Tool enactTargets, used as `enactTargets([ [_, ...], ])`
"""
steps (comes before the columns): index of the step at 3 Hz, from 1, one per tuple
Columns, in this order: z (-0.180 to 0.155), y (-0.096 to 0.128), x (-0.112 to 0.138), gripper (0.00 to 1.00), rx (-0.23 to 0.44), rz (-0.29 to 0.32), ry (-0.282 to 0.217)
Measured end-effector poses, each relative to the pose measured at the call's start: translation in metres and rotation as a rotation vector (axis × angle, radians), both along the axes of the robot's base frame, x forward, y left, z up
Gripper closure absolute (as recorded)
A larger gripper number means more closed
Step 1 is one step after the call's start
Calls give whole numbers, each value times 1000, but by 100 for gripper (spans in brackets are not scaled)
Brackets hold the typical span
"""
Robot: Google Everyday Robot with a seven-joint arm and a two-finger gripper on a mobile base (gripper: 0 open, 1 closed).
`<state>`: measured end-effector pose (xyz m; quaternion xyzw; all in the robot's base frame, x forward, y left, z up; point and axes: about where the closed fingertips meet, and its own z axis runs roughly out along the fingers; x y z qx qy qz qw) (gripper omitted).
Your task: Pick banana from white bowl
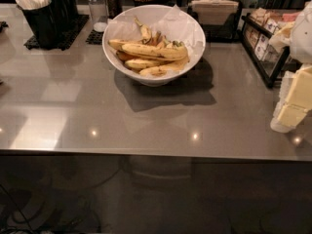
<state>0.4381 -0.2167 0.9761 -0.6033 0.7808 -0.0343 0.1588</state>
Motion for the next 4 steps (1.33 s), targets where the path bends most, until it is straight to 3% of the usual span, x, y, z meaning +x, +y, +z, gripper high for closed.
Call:
enactTargets([
  [2,6,6,9,0,21,17,-17],
  [3,9,30,32,0,85,91,-4],
  [4,21,82,86,0,227,176,12],
])
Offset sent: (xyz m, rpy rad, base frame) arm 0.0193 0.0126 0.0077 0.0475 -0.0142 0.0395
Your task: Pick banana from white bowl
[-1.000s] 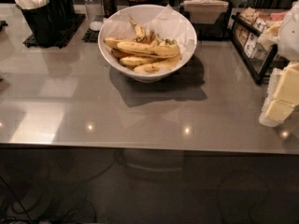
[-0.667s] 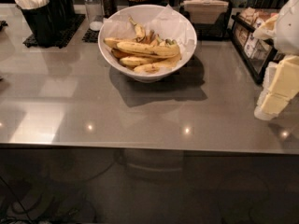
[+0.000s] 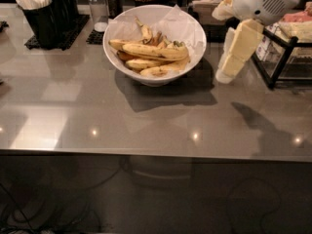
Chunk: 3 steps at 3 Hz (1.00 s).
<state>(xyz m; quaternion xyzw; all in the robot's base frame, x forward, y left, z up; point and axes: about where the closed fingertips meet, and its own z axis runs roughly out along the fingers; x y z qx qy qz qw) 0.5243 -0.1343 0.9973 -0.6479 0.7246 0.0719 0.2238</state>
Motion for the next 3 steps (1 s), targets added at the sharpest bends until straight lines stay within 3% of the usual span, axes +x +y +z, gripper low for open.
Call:
enactTargets([
  [1,19,7,14,0,33,4,-53],
  [2,15,3,15,0,58,-18,-55],
  [3,2,7,48,0,173,-50,-48],
])
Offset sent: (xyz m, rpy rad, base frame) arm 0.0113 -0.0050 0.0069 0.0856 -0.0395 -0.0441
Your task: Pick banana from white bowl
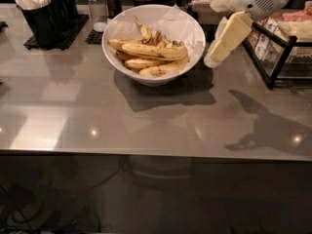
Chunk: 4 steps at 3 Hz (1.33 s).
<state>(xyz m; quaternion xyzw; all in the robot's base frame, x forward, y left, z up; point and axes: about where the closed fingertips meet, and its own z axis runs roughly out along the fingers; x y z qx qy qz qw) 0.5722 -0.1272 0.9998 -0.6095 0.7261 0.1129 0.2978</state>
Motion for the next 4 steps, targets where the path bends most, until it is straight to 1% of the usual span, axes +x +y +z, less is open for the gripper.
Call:
enactTargets([
  [1,-29,20,47,0,74,11,63],
  [2,-55,45,79,0,111,29,130],
  [3,-58,47,85,0,117,29,131],
  [4,-66,58,88,0,179,33,147],
])
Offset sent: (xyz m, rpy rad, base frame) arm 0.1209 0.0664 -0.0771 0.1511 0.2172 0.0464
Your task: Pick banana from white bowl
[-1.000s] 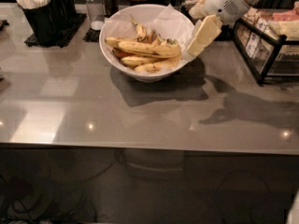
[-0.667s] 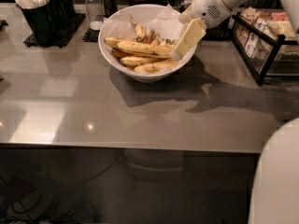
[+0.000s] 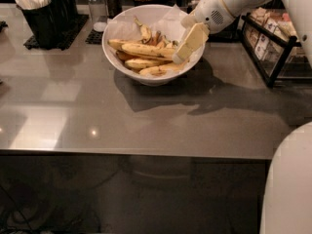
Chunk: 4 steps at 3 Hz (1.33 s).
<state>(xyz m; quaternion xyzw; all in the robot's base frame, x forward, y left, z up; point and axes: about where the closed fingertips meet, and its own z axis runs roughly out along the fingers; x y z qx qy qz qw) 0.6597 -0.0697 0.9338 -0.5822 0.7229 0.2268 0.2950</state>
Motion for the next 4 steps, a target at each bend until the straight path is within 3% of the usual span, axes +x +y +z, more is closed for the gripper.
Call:
enactTargets([
  [1,-23,28,0,0,29,53,74],
  [2,-43,59,-5,0,11,124,132],
  [3,-44,61,-5,4,10,128,134],
  [4,-44,61,-5,23,11,129,134],
])
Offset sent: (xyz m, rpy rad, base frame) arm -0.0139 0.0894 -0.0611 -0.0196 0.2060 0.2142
